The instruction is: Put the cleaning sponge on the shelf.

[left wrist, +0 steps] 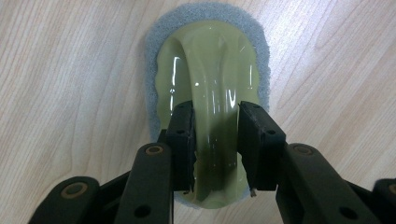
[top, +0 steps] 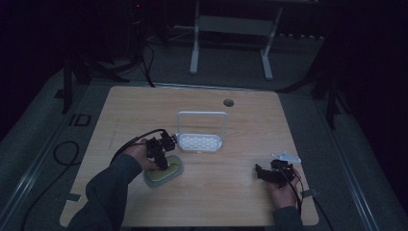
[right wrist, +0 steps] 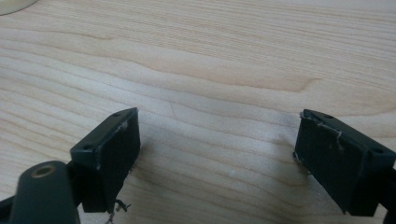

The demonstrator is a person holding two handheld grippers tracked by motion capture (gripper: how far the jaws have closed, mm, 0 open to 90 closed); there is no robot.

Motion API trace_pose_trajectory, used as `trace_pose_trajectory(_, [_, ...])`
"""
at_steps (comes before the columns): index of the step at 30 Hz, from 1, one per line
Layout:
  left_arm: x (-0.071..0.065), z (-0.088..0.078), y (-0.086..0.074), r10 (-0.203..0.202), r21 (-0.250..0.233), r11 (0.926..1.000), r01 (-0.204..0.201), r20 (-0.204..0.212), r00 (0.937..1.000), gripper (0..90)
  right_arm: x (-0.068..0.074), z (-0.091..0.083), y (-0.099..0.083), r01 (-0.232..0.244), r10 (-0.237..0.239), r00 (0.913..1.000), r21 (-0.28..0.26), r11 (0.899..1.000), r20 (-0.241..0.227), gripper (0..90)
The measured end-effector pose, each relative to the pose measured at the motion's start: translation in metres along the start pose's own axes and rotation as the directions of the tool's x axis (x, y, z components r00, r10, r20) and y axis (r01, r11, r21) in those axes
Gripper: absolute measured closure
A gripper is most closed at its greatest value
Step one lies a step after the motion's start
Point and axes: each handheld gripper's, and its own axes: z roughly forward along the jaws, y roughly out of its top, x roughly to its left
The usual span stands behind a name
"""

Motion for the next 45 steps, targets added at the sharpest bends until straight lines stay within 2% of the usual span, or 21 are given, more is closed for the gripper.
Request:
trace_pose_trajectory(8, [0.000,0.001,0.001,0.017,0.014,0.9998,-0.017,-0.010,0.9998,70.1,0.000,0.000,0.000,0.000,0.000,1.0000,0.000,1.000,0.000,13.9])
trace_pose_trajectory(22, [-0.003,-0.002,0.001,0.042,-0.003,0.9991,-0.042,-0.043,0.9982,71.3,0.000,0.000,0.000,0.000,0.000,1.0000,0.000,1.000,-0.001,13.8])
trace_pose_trajectory(28, [-0.005,-0.008,0.005,0.053,-0.026,0.9982,-0.054,-0.059,0.9969,71.3,0.000,0.000,0.000,0.000,0.000,1.0000,0.000,1.000,-0.001,13.8])
trace_pose_trajectory(34, [-0.006,-0.012,0.012,0.072,-0.044,0.9962,-0.076,-0.071,0.9949,71.3,0.000,0.000,0.000,-0.001,0.001,1.0000,0.000,1.000,-0.001,13.8])
trace_pose_trajectory(43, [-0.010,-0.017,0.020,0.128,-0.043,0.9902,-0.133,-0.087,0.9879,71.3,0.000,0.000,0.000,-0.001,0.001,1.0000,0.000,1.000,-0.001,13.8])
trace_pose_trajectory(45, [-0.011,-0.018,0.021,0.131,-0.060,0.9886,-0.138,-0.102,0.9861,71.3,0.000,0.000,0.000,-0.001,0.001,1.0000,0.000,1.000,-0.001,13.8])
